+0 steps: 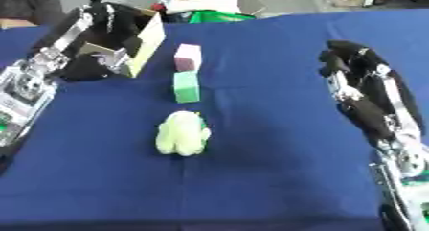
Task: Pick up objects on the table and place them in the box.
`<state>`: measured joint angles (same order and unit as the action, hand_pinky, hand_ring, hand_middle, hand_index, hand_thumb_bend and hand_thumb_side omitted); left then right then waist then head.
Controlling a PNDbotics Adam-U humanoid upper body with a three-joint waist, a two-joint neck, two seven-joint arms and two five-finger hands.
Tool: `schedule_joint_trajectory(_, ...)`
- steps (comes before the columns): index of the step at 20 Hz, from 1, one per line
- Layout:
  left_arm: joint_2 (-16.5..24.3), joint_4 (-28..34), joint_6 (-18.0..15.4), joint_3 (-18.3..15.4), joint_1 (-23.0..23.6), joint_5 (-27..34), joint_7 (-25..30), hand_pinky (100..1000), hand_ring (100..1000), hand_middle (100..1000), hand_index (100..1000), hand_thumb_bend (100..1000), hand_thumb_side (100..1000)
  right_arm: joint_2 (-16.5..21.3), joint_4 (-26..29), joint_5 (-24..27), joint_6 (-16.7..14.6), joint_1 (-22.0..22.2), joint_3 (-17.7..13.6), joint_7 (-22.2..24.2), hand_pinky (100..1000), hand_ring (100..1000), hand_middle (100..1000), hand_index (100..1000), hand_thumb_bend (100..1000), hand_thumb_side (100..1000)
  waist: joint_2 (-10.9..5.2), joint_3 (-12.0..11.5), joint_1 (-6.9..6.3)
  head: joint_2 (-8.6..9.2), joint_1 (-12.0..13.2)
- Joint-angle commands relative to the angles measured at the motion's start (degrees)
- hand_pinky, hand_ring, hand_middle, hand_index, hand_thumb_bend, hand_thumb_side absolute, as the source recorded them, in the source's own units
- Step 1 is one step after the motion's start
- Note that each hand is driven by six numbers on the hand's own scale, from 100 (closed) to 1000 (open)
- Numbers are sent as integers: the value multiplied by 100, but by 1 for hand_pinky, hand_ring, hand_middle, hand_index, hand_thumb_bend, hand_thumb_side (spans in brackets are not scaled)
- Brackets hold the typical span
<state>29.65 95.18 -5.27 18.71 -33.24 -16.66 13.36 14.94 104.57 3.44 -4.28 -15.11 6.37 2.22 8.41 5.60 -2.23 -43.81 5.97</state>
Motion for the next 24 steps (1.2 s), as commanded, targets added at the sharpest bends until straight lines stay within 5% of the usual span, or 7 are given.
schedule_joint_trajectory(1, 185, -110, -104, 308, -206, -203, 304, 605, 649, 605, 835, 356, 465, 108, 65, 3, -12, -58, -9, 18, 742, 841, 635, 799, 100, 428, -93, 11, 3, -31, 30)
schedule_joint_trajectory(5, 110, -417, -271, 662, -342, -565, 689, 635, 662, 626, 848, 499, 420, 108, 63, 0, -10, -63, -1, 27, 742, 841, 635, 799, 100, 428, -84, 24, 3, -31, 34)
schedule_joint_trajectory(9, -1, -596, -403, 668, -401, -947, 1084, 656, 670, 637, 850, 589, 378, 106, 63, -1, -11, -62, -1, 28, 743, 841, 635, 799, 100, 428, -79, 24, 8, -31, 26)
schedule_joint_trajectory(17, -207, -642, -537, 568, -473, -1310, 1685, 667, 678, 644, 853, 628, 317, 103, 60, -2, -10, -64, 4, 34, 743, 841, 635, 799, 100, 431, -73, 17, 8, -31, 13)
schedule_joint_trajectory(24, -340, -768, -679, 698, -547, -1400, 1902, 681, 691, 655, 857, 543, 264, 103, 61, -1, -11, -74, 11, 43, 742, 841, 635, 799, 100, 428, -62, 31, 16, -31, 22)
